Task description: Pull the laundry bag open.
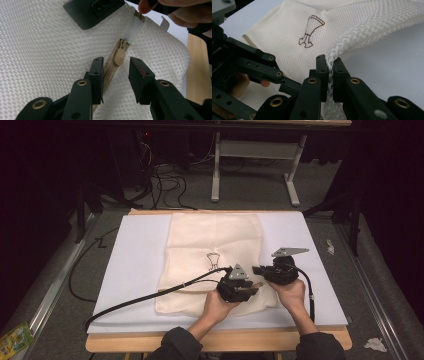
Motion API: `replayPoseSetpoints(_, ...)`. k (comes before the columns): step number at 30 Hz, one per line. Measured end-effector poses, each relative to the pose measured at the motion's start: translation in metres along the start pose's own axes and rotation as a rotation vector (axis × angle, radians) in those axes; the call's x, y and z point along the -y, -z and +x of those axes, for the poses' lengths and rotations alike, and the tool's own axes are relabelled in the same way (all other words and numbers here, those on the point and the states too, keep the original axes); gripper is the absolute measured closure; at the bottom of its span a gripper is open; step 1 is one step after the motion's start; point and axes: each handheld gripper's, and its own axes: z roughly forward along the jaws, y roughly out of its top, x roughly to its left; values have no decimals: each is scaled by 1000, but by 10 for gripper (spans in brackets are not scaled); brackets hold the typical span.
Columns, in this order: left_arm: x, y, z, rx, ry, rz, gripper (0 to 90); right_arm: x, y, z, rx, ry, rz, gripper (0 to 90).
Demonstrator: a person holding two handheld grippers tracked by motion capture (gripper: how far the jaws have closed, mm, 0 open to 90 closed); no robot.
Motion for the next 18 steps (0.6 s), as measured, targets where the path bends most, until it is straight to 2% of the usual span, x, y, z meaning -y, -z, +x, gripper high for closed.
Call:
replayPoseSetpoints(5,0,-1,-2,5,2,-6,662,1,0,-1,-2,-7,3,878)
replayPoseSetpoints(18,3,2,-10,-25,-30,-12,664,5,0,-3,-2,-7,2,878)
